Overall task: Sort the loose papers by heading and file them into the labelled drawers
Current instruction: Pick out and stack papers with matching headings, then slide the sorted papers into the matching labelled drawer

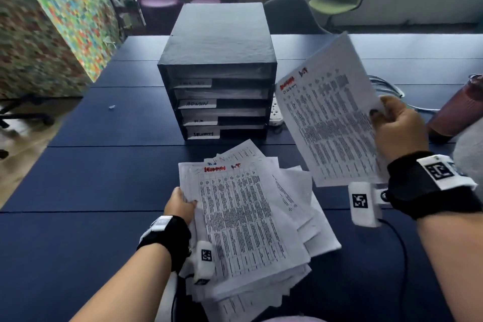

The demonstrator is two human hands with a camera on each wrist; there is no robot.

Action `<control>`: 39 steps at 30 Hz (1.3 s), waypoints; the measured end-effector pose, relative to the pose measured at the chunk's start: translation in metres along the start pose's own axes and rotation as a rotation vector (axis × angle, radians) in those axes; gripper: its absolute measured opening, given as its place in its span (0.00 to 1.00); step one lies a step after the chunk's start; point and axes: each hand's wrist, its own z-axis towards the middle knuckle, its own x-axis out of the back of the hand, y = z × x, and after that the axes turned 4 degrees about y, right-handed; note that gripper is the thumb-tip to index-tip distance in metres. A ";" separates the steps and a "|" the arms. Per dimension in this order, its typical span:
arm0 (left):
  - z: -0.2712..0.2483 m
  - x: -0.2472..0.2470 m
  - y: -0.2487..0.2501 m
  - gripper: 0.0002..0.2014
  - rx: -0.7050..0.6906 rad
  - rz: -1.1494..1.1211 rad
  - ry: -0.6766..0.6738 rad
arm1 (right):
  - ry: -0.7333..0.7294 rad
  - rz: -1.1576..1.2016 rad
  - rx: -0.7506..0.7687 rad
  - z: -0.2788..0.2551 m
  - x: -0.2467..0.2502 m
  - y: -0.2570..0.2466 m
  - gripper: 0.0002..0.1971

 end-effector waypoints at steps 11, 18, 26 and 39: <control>-0.002 0.008 -0.003 0.12 0.091 -0.334 -0.213 | -0.421 0.554 -0.393 -0.048 -0.049 0.012 0.12; -0.002 0.008 -0.002 0.10 0.112 -0.418 -0.254 | -0.751 0.763 -0.477 -0.083 -0.079 -0.007 0.09; 0.006 0.005 -0.016 0.28 0.184 -0.441 -0.239 | -0.653 -0.096 -0.349 -0.107 -0.133 0.041 0.06; -0.010 0.002 -0.001 0.20 0.037 -0.516 -0.335 | -0.677 -0.222 -0.369 -0.133 -0.143 0.050 0.18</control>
